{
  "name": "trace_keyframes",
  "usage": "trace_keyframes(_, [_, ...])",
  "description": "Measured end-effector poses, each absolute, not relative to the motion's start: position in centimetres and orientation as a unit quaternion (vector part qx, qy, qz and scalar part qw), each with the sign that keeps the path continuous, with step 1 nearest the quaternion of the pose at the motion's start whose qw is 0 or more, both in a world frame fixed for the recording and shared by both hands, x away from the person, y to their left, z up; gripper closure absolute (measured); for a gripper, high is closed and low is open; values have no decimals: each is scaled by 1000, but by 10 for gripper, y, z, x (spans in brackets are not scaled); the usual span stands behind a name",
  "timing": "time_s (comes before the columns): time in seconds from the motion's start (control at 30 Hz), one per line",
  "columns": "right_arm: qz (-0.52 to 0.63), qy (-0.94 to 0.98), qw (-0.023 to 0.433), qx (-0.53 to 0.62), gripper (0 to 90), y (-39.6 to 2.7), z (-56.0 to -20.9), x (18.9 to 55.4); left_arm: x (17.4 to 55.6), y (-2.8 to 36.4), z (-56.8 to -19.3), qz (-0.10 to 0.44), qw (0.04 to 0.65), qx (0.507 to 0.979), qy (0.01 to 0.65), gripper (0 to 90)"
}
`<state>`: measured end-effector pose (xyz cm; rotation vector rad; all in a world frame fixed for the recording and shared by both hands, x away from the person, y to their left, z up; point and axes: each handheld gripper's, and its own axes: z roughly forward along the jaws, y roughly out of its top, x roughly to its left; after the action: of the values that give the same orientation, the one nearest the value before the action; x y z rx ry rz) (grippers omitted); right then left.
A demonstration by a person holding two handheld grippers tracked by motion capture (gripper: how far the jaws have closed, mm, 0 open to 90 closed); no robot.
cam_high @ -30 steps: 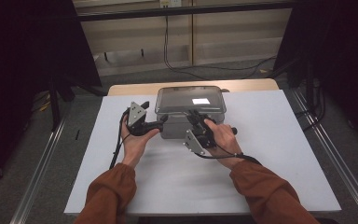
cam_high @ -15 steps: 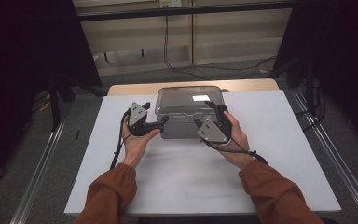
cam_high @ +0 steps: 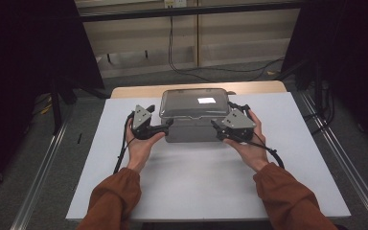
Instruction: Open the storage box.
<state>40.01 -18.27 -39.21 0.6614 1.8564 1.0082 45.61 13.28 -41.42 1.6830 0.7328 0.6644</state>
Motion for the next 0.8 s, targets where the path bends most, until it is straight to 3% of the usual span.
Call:
trace_keyframes(0.3, [444, 745, 404, 290, 76, -198, -400, 410, 456, 130, -415, 287, 560, 714, 306, 148])
trace_keyframes(0.8, [479, 720, 408, 294, 229, -210, -396, 419, 458, 133, -408, 294, 575, 700, 305, 177])
